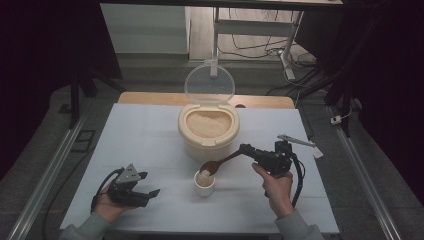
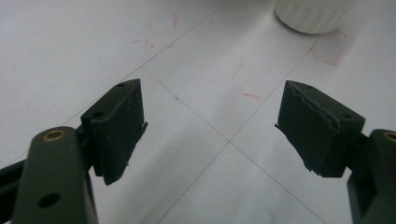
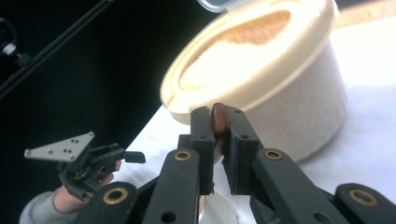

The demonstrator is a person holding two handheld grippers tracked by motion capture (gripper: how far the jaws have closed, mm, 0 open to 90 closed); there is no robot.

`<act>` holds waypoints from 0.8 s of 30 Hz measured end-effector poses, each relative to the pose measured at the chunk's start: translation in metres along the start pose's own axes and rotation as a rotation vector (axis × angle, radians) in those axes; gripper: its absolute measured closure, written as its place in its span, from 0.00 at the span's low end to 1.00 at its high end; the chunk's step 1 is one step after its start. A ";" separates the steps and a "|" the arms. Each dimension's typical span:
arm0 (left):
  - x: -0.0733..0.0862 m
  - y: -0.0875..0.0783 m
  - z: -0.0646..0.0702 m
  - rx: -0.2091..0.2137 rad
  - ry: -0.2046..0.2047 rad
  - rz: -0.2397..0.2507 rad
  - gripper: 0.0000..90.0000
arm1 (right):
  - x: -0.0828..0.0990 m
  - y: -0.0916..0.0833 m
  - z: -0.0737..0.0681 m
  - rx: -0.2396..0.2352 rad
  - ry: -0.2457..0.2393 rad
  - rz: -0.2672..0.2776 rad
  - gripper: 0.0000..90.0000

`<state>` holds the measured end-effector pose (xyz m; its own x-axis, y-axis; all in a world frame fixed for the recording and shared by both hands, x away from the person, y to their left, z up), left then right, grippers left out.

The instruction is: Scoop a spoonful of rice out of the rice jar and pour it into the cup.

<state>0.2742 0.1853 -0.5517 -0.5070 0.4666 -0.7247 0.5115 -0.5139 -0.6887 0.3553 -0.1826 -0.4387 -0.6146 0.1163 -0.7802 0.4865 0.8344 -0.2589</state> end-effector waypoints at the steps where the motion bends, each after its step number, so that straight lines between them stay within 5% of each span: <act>1: 0.000 0.000 0.000 0.000 0.001 0.000 0.26 | 0.000 -0.001 -0.002 0.000 -0.023 0.005 0.92; 5: 0.000 0.000 0.000 -0.001 0.001 0.000 0.26 | -0.002 -0.005 -0.010 -0.004 -0.119 0.014 0.92; 10: -0.001 0.000 0.000 -0.003 0.000 0.001 0.26 | -0.004 -0.008 -0.017 -0.018 -0.174 0.018 0.92; 24: -0.001 0.001 -0.001 -0.003 -0.004 -0.001 0.26 | -0.005 -0.021 -0.012 -0.048 -0.175 0.046 0.92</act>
Point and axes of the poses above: each handheld gripper's, and its own axes: y roughly forward along the jaws, x roughly out of its underside, z roughly to its right, the point moved 5 cm from there along y, roughly forward along the jaws, and after that the axes turned 2 degrees about -x, right-handed, at the moved point
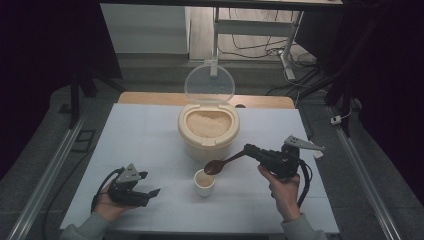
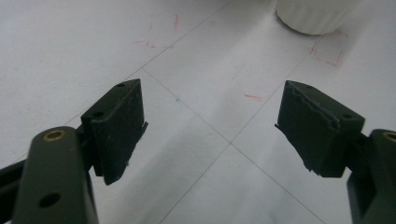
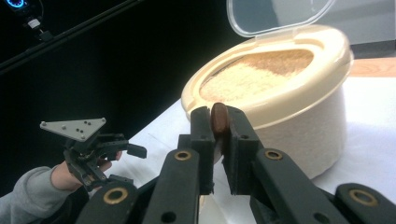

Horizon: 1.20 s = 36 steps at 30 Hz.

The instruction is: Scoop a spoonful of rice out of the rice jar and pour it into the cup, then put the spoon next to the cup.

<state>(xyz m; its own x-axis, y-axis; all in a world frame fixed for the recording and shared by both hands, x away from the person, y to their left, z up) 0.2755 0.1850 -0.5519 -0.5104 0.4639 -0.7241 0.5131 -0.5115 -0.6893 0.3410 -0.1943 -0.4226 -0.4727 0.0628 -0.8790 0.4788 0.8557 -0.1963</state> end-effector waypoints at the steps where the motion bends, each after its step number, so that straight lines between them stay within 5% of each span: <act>1: 0.000 0.000 0.000 0.001 0.000 -0.001 0.26 | -0.001 -0.002 0.001 -0.002 0.002 0.005 0.92; 9: 0.000 0.000 0.000 0.000 0.000 -0.001 0.26 | -0.011 -0.023 0.007 0.000 -0.004 0.046 0.92; 16: 0.000 0.001 -0.001 0.000 -0.003 -0.002 0.26 | -0.020 -0.039 0.011 0.017 -0.027 0.028 0.92; 26: 0.000 0.001 0.000 -0.001 0.000 -0.003 0.26 | -0.007 -0.036 0.013 0.014 -0.053 -0.156 0.92; 36: 0.000 0.001 0.000 -0.001 0.002 -0.005 0.26 | 0.014 -0.012 0.009 -0.064 -0.042 -0.375 0.92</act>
Point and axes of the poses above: each handheld gripper's, and its own axes: y roughly forward along the jaws, x roughly out of its underside, z roughly to its right, the point moved 5 cm from there along y, roughly forward along the jaws, and after that the axes turned 2 degrees about -x, right-handed, at the moved point
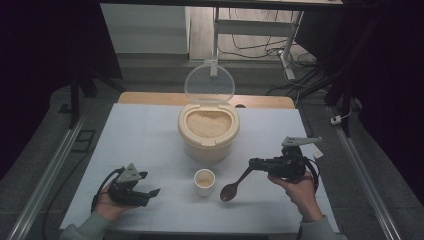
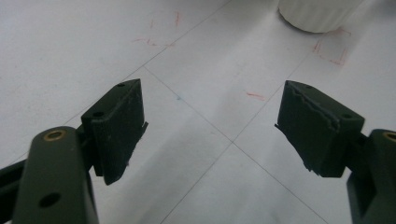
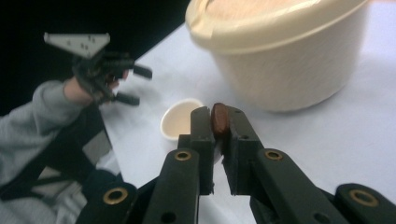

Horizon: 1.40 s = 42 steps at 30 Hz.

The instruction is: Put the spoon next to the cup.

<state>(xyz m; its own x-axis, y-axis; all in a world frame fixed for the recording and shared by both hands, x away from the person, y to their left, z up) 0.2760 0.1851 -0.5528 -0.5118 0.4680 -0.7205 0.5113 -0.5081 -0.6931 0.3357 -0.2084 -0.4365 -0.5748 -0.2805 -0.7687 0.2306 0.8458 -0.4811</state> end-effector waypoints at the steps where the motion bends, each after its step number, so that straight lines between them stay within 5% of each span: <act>1: 0.000 0.000 0.000 0.000 0.000 0.000 0.26 | 0.001 0.004 0.000 -0.008 0.003 -0.020 0.92; 9: 0.000 0.001 0.000 0.004 0.000 -0.009 0.26 | 0.005 0.030 0.003 -0.042 0.013 -0.145 0.92; 15: 0.001 0.001 0.001 0.004 0.002 -0.010 0.26 | 0.001 0.046 0.009 -0.049 0.024 -0.141 0.90; 25: 0.001 0.001 0.000 0.005 0.005 -0.012 0.26 | 0.008 0.067 0.038 0.133 -0.022 -0.128 0.76; 33: 0.001 0.002 0.001 0.005 0.007 -0.014 0.26 | 0.022 0.077 0.054 0.205 -0.016 -0.116 0.68; 42: 0.001 0.002 0.001 0.007 0.007 -0.018 0.26 | 0.035 0.092 0.067 0.297 -0.031 -0.173 0.55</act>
Point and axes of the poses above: each handheld gripper's, and its own axes: y roughly forward along the jaws, x roughly out of its underside, z roughly to its right, the point moved 5 cm from there along y, roughly forward along the jaws, and after that the axes turned 2 degrees about -x, right-handed, at the moved point
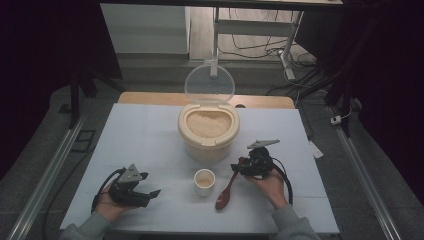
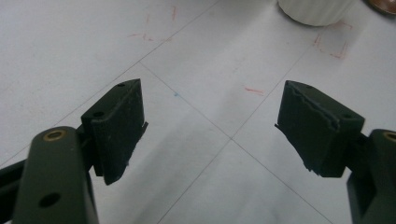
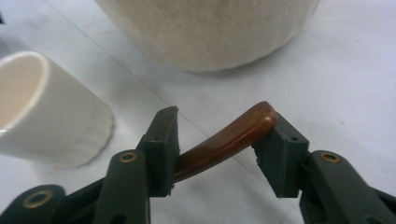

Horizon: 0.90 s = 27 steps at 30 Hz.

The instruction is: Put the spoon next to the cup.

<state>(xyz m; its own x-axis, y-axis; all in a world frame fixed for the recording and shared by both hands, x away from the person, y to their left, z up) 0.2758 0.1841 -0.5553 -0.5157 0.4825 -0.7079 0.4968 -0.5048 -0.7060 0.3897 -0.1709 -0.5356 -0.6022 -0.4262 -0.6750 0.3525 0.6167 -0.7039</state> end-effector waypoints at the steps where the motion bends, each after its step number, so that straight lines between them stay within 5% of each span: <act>1: 0.000 0.000 0.000 0.000 0.000 0.001 0.26 | 0.001 0.002 0.000 0.012 -0.002 -0.004 0.54; 10: 0.000 0.001 0.001 0.001 0.003 -0.004 0.26 | 0.005 0.011 0.002 0.101 -0.037 -0.035 0.44; 14: 0.001 0.001 0.001 0.001 0.003 -0.005 0.26 | 0.002 0.007 0.003 0.140 -0.038 0.022 0.41; 18: 0.001 0.000 0.000 0.002 0.002 -0.003 0.26 | 0.001 -0.012 0.005 0.113 -0.021 0.104 0.41; 27: 0.000 -0.001 -0.001 -0.007 -0.007 0.011 0.26 | 0.028 -0.063 0.004 0.027 -0.111 0.192 0.46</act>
<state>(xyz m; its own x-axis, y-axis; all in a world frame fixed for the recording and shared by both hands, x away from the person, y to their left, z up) 0.2757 0.1853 -0.5541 -0.5149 0.4724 -0.7153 0.5074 -0.5047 -0.6985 0.3537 -0.2239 -0.5110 -0.4402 -0.3739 -0.8163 0.4734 0.6759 -0.5649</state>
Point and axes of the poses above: each handheld gripper's, and its own axes: y roughly forward along the jaws, x roughly out of its underside, z roughly to its right, the point moved 5 cm from there along y, roughly forward along the jaws, and after that the axes turned 2 degrees about -x, right-handed, at the moved point
